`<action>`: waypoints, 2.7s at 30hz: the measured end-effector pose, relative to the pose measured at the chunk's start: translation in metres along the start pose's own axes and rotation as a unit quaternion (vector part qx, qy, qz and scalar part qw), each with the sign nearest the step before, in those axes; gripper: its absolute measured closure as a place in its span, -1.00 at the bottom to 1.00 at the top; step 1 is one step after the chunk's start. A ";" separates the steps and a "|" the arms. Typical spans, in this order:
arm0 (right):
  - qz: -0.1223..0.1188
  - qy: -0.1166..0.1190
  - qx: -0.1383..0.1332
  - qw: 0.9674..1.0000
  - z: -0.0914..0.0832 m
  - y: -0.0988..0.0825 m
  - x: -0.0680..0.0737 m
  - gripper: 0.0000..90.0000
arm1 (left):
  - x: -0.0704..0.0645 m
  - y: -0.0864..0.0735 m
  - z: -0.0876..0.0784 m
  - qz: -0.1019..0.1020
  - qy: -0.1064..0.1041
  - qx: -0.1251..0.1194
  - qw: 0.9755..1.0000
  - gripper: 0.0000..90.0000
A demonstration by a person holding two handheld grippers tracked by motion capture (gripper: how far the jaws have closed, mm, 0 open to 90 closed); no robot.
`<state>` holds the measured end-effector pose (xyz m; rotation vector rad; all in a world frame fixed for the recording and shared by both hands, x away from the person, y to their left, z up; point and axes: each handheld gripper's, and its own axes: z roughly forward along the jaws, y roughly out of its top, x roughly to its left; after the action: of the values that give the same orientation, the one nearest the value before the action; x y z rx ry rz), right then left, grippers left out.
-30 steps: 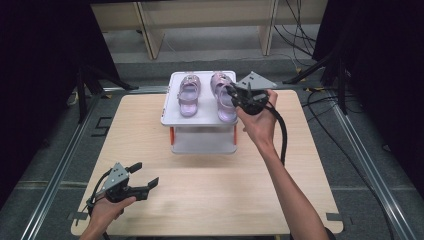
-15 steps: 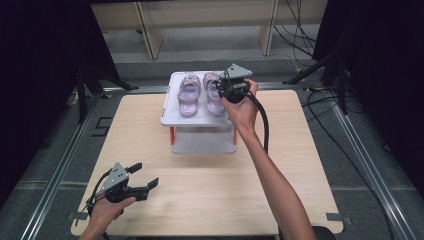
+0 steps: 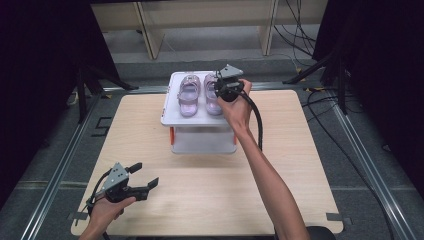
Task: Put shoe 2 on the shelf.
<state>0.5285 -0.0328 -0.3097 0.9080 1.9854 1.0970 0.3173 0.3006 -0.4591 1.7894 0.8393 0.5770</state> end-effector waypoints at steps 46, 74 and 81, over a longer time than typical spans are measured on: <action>0.039 0.102 -0.072 0.991 -0.088 -0.043 -0.009 0.15 | 0.000 -0.001 0.002 0.002 -0.002 -0.002 1.000 -0.66; 0.050 0.145 -0.063 0.986 -0.126 -0.133 0.010 -0.11 | -0.001 0.001 0.000 0.005 -0.001 -0.004 1.000 -0.66; 0.077 0.152 -0.043 0.984 -0.136 -0.153 0.011 -0.17 | -0.003 -0.002 -0.002 0.005 0.000 0.000 1.000 -0.66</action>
<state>0.3743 -0.1397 -0.3914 0.9035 2.1170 1.4728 0.3133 0.3003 -0.4598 1.7939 0.8316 0.5830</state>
